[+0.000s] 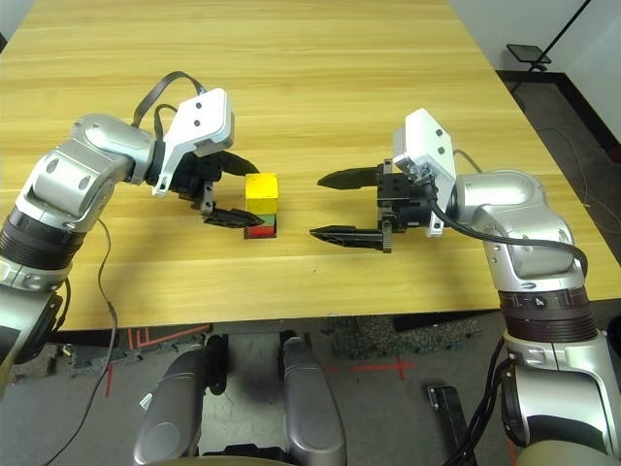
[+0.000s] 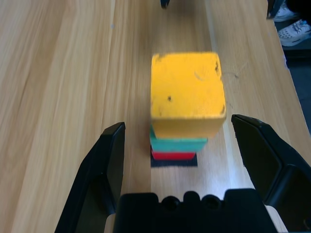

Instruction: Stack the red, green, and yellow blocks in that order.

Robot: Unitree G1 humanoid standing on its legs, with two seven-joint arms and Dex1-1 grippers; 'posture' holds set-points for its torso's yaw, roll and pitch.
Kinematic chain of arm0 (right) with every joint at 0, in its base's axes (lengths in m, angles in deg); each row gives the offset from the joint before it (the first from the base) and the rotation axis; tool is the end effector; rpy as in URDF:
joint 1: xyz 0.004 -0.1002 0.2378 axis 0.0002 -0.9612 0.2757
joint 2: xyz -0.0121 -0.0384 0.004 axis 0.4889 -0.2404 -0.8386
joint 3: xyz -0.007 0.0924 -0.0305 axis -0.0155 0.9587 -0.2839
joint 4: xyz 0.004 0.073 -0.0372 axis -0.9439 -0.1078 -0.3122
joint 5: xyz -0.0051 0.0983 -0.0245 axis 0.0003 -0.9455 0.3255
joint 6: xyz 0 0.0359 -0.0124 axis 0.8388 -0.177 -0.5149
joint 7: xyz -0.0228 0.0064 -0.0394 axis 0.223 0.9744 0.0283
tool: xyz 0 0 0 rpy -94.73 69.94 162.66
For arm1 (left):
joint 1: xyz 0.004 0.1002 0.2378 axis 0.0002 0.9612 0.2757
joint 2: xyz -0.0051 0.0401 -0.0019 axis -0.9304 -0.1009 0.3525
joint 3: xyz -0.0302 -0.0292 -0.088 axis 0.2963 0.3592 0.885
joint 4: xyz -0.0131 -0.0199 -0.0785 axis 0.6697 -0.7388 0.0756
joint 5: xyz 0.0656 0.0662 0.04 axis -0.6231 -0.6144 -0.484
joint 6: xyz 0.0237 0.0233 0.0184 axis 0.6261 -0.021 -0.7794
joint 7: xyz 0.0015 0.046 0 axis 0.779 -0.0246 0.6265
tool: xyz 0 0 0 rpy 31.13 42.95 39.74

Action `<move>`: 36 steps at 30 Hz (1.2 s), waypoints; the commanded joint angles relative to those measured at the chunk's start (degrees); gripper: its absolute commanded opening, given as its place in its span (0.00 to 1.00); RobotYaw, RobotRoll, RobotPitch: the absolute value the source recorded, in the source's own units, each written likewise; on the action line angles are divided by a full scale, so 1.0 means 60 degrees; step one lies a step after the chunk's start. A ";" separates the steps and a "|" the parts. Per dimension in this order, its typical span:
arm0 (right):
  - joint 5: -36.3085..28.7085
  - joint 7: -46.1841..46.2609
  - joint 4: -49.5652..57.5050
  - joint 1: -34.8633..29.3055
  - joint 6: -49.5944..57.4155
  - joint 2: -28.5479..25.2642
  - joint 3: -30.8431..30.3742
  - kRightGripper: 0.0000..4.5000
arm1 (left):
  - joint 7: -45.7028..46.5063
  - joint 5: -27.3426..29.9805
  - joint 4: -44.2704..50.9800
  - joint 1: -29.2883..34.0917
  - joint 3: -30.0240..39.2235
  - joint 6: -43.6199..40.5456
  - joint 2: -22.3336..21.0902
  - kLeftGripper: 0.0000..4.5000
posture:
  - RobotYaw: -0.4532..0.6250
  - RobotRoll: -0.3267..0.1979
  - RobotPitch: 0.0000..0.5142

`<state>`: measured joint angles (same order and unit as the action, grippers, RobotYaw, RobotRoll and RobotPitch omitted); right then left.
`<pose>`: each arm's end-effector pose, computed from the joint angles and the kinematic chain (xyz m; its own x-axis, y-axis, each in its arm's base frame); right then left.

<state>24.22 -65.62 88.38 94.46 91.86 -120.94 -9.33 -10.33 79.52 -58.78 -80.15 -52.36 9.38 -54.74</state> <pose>0.2702 -0.2527 0.2348 0.2665 0.9213 -0.2831 -0.9516 0.2048 -0.2292 0.3054 0.1414 0.2701 0.2298 -0.8178 -0.5276 0.9560 0.0882 0.2797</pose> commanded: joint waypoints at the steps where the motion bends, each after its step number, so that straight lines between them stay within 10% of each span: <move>1: 0.0089 -0.0194 -0.0139 0.0128 -0.0175 -0.0071 -0.0087 1.00 | -0.0268 0.0190 0.0420 0.0219 0.0212 -0.0435 -0.0584 0.99 | 0.66 0.81 0.51; 12: 0.1319 -0.0796 -0.3612 0.1642 -0.1734 -0.0749 -0.0041 1.00 | 0.0382 -0.0816 -0.2100 0.0696 0.0927 0.0856 -0.2309 0.99 | 0.69 0.79 0.50; 21: 0.2364 0.3197 -0.7523 0.3917 -0.4243 0.0681 0.1051 1.00 | 0.5579 -0.1308 -0.3650 0.0942 0.3708 0.1910 -0.1201 0.99 | 0.71 0.79 0.52; 36: 0.2607 0.9131 -0.7248 0.2944 -0.5756 0.1856 0.2896 1.00 | 1.1750 -0.2050 0.0247 0.4712 0.6322 0.3121 0.1396 0.99 | 0.70 0.80 0.56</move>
<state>39.82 -13.83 42.86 114.17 58.12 -110.14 6.34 58.00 68.24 -59.34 -53.44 -15.50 27.28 -46.86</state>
